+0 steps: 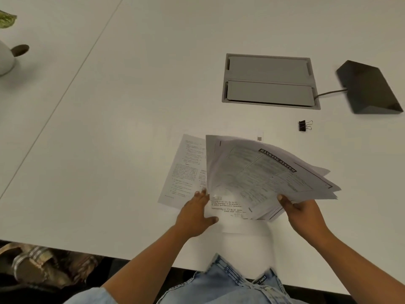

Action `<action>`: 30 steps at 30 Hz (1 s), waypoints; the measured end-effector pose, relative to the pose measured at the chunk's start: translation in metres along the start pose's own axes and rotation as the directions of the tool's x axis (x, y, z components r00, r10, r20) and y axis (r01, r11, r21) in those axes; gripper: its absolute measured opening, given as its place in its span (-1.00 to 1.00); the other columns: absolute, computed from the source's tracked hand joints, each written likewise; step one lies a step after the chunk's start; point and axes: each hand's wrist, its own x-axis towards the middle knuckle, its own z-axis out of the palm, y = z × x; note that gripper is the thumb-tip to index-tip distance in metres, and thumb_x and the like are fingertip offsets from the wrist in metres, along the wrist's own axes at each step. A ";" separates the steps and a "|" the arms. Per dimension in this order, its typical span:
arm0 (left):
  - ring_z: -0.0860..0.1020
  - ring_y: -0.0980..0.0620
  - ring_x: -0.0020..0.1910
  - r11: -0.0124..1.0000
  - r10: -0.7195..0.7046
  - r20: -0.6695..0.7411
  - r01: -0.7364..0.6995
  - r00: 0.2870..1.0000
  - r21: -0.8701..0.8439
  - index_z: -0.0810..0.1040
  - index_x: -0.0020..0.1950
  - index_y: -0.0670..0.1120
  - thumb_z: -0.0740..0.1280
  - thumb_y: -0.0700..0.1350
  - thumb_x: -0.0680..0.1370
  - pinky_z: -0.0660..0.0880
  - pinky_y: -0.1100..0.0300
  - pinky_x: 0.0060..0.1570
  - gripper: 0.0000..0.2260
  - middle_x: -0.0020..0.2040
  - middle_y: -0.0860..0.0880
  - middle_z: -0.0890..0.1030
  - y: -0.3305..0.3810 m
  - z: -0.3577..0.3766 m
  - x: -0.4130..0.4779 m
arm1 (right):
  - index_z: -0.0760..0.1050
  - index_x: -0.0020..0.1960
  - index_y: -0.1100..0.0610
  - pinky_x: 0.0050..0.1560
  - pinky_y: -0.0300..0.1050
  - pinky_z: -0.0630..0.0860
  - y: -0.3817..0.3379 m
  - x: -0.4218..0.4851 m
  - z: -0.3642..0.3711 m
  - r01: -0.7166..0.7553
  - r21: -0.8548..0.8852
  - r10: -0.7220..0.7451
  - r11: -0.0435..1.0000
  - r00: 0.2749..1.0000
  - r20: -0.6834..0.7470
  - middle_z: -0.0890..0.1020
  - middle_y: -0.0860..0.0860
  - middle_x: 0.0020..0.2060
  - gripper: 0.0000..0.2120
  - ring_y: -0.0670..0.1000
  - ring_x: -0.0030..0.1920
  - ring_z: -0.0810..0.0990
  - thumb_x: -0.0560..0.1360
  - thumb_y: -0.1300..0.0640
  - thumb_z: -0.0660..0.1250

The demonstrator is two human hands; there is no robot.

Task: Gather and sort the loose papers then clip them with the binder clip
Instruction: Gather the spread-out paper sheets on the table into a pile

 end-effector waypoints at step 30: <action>0.64 0.14 0.08 0.645 0.202 -0.433 -0.452 0.878 -0.616 0.64 0.12 0.05 0.51 -0.22 0.46 0.61 0.12 0.09 -0.71 0.05 0.07 0.69 0.103 -0.088 0.008 | 0.59 0.16 0.00 -0.01 -0.32 0.56 -0.043 0.035 -0.029 0.167 0.082 -0.170 0.983 0.985 0.033 0.69 -0.08 0.03 -0.74 -0.14 0.01 0.66 0.49 0.19 0.40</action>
